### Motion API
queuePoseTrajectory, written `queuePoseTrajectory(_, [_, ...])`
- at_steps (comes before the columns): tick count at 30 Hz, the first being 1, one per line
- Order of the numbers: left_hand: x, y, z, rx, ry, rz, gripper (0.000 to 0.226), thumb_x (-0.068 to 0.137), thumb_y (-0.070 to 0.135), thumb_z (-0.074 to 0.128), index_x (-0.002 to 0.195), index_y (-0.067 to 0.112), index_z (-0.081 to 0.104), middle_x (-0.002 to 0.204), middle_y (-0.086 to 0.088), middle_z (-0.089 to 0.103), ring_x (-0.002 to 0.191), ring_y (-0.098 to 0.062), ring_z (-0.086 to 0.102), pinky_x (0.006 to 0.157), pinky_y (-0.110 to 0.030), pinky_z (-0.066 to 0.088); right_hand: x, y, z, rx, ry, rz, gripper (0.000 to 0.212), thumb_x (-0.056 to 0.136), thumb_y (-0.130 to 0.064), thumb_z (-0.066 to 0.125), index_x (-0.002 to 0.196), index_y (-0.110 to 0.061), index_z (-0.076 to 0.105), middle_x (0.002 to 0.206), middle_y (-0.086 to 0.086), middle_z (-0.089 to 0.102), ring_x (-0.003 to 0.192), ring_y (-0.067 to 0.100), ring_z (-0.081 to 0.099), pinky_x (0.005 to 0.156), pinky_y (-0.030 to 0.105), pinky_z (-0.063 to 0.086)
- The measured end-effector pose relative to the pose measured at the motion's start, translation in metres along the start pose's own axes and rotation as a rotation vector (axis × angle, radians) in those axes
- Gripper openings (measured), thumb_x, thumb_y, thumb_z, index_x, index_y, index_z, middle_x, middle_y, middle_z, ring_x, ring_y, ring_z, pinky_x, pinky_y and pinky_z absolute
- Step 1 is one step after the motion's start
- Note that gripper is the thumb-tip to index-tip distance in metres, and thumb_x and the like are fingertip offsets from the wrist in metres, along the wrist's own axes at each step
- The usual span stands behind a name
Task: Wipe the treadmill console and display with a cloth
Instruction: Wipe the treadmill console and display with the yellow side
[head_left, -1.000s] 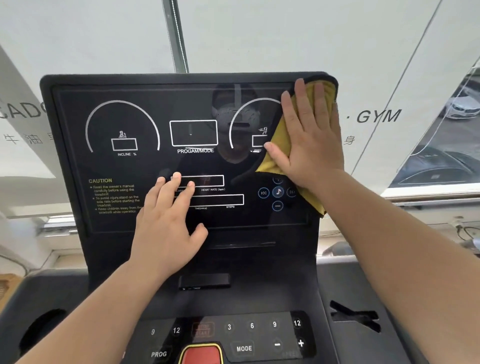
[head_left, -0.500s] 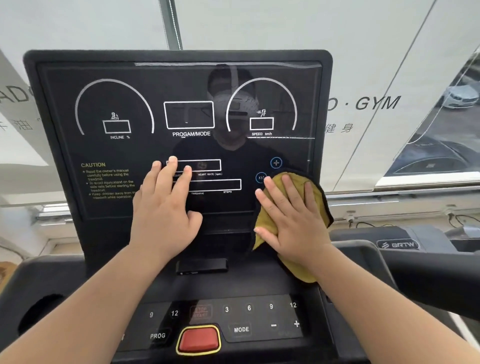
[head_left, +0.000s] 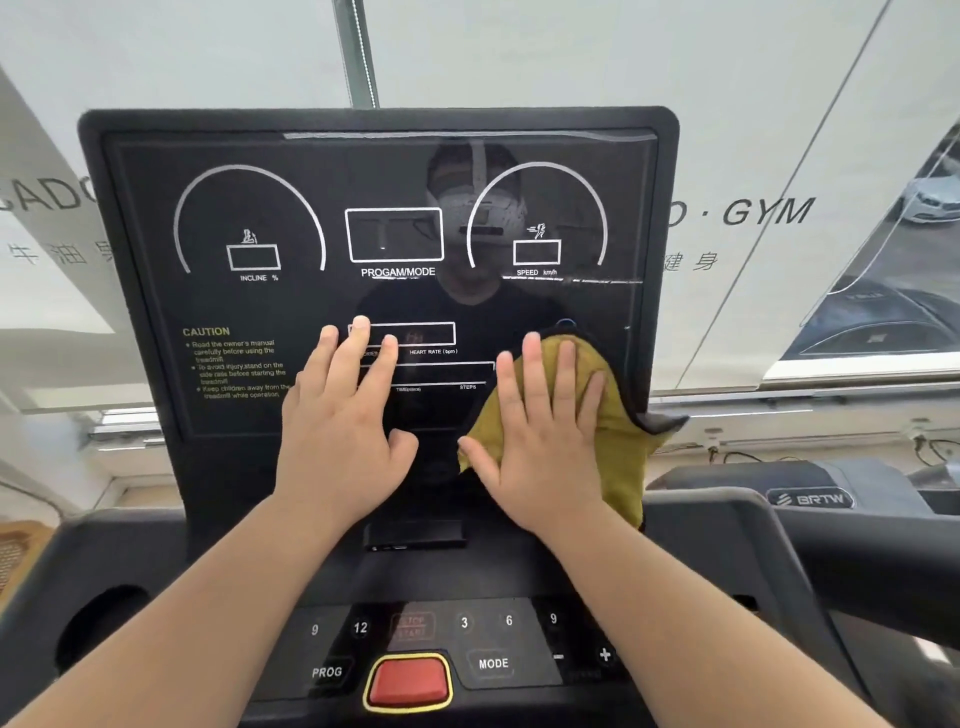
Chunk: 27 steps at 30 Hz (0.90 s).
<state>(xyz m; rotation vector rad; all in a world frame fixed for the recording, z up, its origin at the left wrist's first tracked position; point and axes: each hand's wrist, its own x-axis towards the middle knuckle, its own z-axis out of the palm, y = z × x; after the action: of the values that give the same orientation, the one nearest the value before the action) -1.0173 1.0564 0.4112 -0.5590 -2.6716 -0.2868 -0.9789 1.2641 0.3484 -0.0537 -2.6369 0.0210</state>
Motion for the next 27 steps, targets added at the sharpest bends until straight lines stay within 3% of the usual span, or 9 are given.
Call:
queuePoseTrajectory(6, [0.0,-0.003,-0.002,0.016,-0.017,0.015,0.083,0.07,0.03,0.059,0.15,0.012,0.044,0.162,-0.014,0.032,0.149,-0.039,0.027,0.095,-0.06,0.048,-0.03,0.023,0.014,-0.073,0.025,-0.181,0.091,0.093,-0.07,0.051,0.164,-0.025,0.017,0.173,0.001,0.002,0.16,0.033,-0.001,0.126,0.06,-0.003])
queuePoseTrajectory(11, [-0.017,-0.012,-0.004,0.007,0.012,0.023,0.081,0.074,0.033,0.058,0.15,0.014,0.042,0.163,-0.012,0.027,0.15,-0.036,0.024,0.116,-0.063,0.027,-0.033,0.057,0.002,-0.115,-0.057,-0.007,0.097,0.092,-0.075,0.038,0.165,-0.018,0.009,0.172,0.006,-0.011,0.159,0.034,-0.008,0.125,0.057,-0.008])
queuePoseTrajectory(14, [-0.044,-0.019,0.004,-0.028,0.029,-0.003,0.072,0.073,0.034,0.059,0.141,0.009,0.054,0.15,-0.015,0.044,0.138,-0.039,0.041,0.11,-0.058,0.037,-0.046,0.033,0.001,-0.054,-0.118,0.074,0.089,0.097,-0.063,0.035,0.164,-0.012,0.008,0.173,0.012,-0.008,0.159,0.036,-0.006,0.126,0.059,0.002])
queuePoseTrajectory(18, [-0.075,-0.029,0.018,-0.042,-0.069,0.002,0.066,0.073,0.037,0.053,0.13,0.004,0.063,0.127,-0.014,0.057,0.115,-0.037,0.055,0.094,-0.05,0.048,-0.076,-0.004,0.002,0.028,-0.176,-0.018,0.075,0.102,-0.046,0.042,0.163,-0.011,0.016,0.173,0.01,0.007,0.16,0.031,0.007,0.125,0.057,0.025])
queuePoseTrajectory(23, [-0.093,-0.038,0.024,-0.043,-0.143,0.003,0.068,0.073,0.036,0.053,0.133,0.004,0.061,0.127,-0.012,0.056,0.117,-0.035,0.054,0.095,-0.05,0.05,-0.08,0.0,-0.009,0.169,-0.13,-0.05,0.077,0.097,-0.029,0.062,0.16,-0.006,0.026,0.17,0.009,0.02,0.157,0.028,0.02,0.126,0.042,0.023])
queuePoseTrajectory(27, [-0.1,-0.043,0.023,-0.038,-0.118,-0.047,0.068,0.072,0.034,0.058,0.133,0.005,0.061,0.127,-0.013,0.055,0.119,-0.037,0.052,0.096,-0.052,0.048,-0.087,0.011,-0.009,0.159,-0.063,0.013,0.072,0.088,-0.027,0.073,0.147,0.003,0.047,0.148,0.021,0.043,0.145,0.039,0.039,0.115,0.052,0.043])
